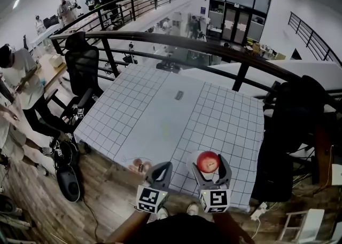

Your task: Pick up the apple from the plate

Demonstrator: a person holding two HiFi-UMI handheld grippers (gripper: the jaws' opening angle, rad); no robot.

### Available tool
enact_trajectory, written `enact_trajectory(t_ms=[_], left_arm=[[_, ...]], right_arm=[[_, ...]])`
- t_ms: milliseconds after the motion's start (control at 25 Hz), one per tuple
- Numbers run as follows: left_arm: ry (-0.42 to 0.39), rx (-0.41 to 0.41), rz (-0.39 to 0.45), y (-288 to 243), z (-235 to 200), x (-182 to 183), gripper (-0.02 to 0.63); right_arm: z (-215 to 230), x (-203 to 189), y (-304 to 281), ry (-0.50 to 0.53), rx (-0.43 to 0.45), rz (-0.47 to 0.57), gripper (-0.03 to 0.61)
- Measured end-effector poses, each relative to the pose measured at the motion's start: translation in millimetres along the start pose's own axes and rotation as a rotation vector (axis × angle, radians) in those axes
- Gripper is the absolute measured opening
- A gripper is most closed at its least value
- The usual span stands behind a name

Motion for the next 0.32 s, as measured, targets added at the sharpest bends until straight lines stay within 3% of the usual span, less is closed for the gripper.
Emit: enact_trajectory(t_ms=[320], left_arm=[[0.001, -0.002, 0.009, 0.0, 1.7, 4.3, 0.022]], right_arm=[[-0.3, 0.7, 0.5, -0.001, 0.007, 0.003, 0.426]])
Point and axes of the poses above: the fingertips, and each gripper's own axes: y backward along the fingers, z to its right, x out of its top, the point moved 9 cm from there along y, backward along the fingers, and after that the axes turned 1 degree about x, right-handed, at the moved point
